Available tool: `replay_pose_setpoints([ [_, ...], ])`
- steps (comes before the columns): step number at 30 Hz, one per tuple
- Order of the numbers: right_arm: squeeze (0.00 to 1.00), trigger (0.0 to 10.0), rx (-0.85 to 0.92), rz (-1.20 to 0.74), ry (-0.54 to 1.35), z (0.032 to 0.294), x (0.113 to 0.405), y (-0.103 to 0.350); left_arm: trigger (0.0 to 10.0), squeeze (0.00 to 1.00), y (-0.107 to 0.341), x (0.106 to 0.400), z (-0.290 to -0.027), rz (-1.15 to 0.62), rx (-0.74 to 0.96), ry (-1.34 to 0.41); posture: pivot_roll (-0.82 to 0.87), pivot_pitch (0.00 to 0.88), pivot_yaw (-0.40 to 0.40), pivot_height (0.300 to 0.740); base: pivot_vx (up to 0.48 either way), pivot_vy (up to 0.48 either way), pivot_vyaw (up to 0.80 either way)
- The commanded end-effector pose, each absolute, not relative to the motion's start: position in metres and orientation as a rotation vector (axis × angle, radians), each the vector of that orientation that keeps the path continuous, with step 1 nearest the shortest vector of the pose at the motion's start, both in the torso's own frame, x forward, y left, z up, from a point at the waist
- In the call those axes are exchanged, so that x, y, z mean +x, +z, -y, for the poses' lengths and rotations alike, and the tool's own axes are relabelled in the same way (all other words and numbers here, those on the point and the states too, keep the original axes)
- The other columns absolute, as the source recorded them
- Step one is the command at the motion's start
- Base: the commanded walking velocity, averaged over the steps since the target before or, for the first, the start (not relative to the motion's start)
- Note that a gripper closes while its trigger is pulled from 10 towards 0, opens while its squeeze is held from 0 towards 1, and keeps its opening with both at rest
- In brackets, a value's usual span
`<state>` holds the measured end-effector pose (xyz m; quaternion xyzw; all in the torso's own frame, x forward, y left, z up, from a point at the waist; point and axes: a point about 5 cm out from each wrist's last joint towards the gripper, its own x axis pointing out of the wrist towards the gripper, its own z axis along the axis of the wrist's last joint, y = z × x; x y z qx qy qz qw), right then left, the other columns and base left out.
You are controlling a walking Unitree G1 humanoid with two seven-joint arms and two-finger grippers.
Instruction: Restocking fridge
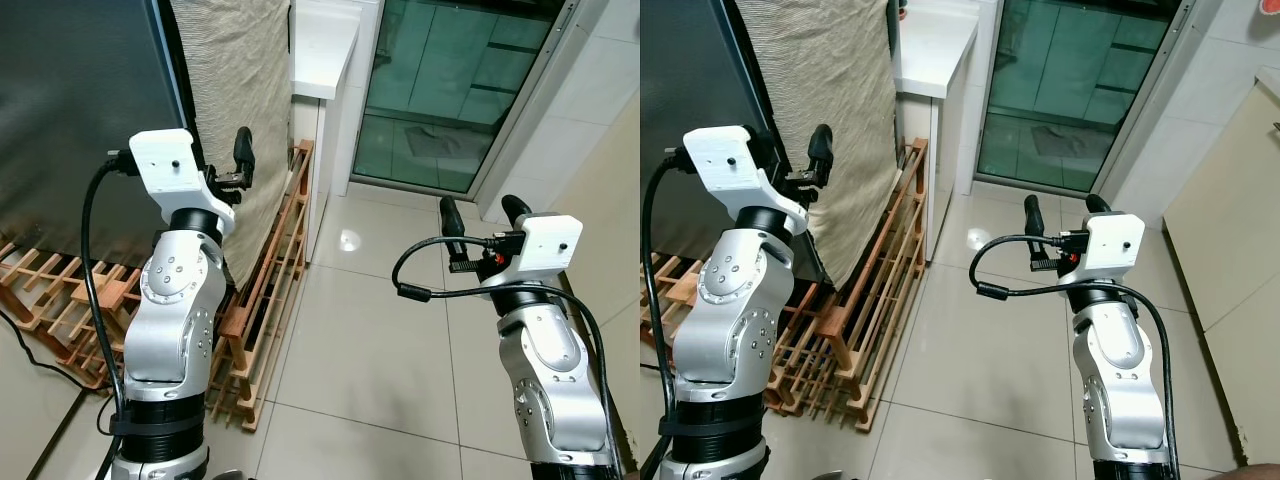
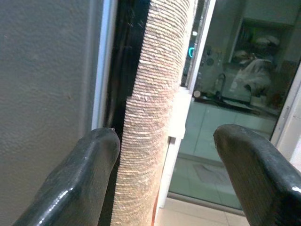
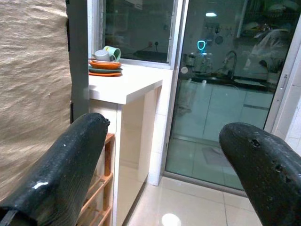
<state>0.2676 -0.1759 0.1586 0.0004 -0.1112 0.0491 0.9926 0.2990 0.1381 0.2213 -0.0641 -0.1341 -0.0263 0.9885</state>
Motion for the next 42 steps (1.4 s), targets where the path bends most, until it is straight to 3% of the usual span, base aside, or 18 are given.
replay_pose_setpoints([
  [1,0.00,10.0,-0.011,0.211,0.096,0.177,0.270,0.158,10.0,0.00,0.216,0.302,-0.129,0.238,-0.118,-0.098,-0.10,0.000,-0.024,0.740,0.000,0.000,0.00],
  [12,0.00,10.0,-0.018,0.223,0.090,0.176,0.277,0.160,10.0,0.00,0.191,0.325,-0.116,0.095,-0.111,-0.122,-0.12,0.000,-0.002,0.740,0.000,0.000,0.00],
  [28,0.00,10.0,-0.018,0.218,0.075,0.176,0.275,0.156,10.0,0.00,0.183,0.318,-0.104,0.059,-0.139,-0.233,-0.12,0.000,0.007,0.740,0.000,0.000,0.00],
  [32,0.00,10.0,-0.022,0.216,0.081,0.174,0.277,0.156,10.0,0.00,0.186,0.322,-0.115,0.082,-0.143,-0.173,-0.12,0.000,0.004,0.740,0.000,0.000,0.00],
  [42,0.00,10.0,-0.001,0.220,0.080,0.174,0.263,0.153,10.0,0.00,0.199,0.274,-0.152,0.258,-0.187,-0.116,-0.09,0.000,-0.012,0.740,0.000,0.000,0.00],
])
